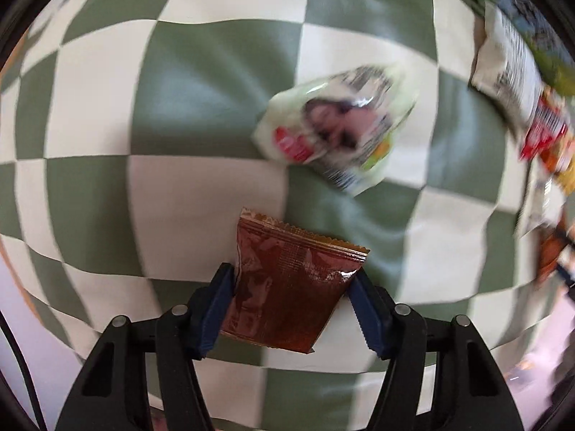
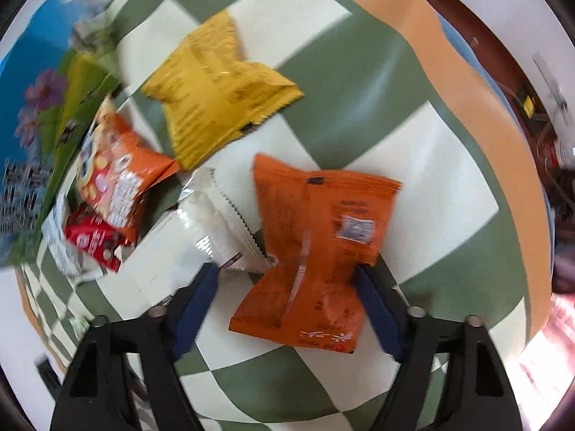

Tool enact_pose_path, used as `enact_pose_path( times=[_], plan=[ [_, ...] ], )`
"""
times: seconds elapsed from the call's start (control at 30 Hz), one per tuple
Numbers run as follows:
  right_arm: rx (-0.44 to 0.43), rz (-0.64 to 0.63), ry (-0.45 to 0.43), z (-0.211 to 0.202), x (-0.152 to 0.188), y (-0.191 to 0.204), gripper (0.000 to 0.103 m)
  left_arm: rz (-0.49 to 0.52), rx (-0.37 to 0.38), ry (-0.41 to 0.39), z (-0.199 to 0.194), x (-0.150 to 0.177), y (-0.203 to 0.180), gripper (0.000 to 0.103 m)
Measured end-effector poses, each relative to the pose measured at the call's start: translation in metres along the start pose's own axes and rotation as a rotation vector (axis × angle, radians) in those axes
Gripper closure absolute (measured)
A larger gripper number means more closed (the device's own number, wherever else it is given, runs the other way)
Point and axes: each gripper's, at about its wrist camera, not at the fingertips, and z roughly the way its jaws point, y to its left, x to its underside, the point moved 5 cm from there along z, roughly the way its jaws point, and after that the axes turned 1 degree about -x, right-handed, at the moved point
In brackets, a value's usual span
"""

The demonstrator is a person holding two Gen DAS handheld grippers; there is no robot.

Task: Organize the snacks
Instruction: 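Grasp the brown packet with the left tool while the right tool grasps the orange bag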

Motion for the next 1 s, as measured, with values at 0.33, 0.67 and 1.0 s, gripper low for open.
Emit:
enact_pose_path(
  times=[0.33, 0.67, 1.0],
  plan=[
    [0.025, -0.223, 0.080, -0.003, 0.020, 0.020, 0.025, -0.004, 0.088, 0.045, 0.009, -0.008, -0.025, 0.031],
    [0.081, -0.293, 0.060, 0.017, 0.016, 0.026, 0.042, 0.058, 0.071, 0.075, 0.022, -0.019, -0.038, 0.027],
    [0.089, -0.533, 0.161, 0.024, 0.058, 0.057, 0.039, 0.136, 0.003, 0.082, 0.030, -0.009, -0.057, 0.026]
  ],
)
